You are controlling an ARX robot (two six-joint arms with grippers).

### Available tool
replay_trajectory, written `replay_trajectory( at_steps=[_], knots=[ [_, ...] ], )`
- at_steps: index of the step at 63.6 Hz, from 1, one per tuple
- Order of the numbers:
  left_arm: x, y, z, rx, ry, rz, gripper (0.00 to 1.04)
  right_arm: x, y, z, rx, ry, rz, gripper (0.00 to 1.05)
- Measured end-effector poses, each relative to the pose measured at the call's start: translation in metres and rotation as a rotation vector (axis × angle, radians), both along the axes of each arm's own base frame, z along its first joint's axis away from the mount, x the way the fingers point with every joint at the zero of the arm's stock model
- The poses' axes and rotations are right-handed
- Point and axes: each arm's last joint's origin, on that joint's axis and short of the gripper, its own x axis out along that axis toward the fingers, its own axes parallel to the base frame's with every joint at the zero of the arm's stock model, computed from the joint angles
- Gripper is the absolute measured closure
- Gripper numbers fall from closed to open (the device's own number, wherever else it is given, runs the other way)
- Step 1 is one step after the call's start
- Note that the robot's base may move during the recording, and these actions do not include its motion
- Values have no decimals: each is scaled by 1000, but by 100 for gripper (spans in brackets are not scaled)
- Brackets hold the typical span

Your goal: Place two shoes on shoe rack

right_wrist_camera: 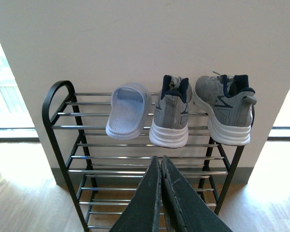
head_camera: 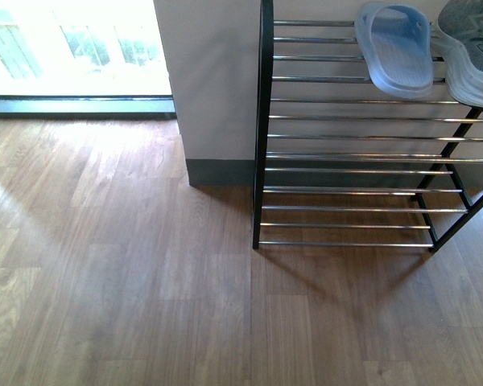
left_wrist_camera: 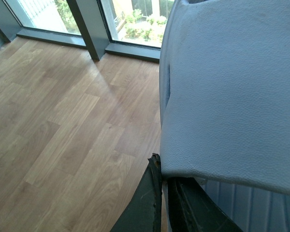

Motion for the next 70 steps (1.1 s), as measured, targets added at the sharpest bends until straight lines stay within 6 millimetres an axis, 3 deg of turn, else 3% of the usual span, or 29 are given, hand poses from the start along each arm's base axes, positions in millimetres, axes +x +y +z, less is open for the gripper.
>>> replay_trajectory(
  at_steps=[29,63,70],
  knots=[
    [0,0,0,0,0,0,103,-26,0,-3,0,7,2,103],
    [0,0,0,0,0,0,103,-26,0,-3,0,3,2,103],
    [0,0,0,0,0,0,103,-26,0,-3,0,3,1,87]
  ],
)
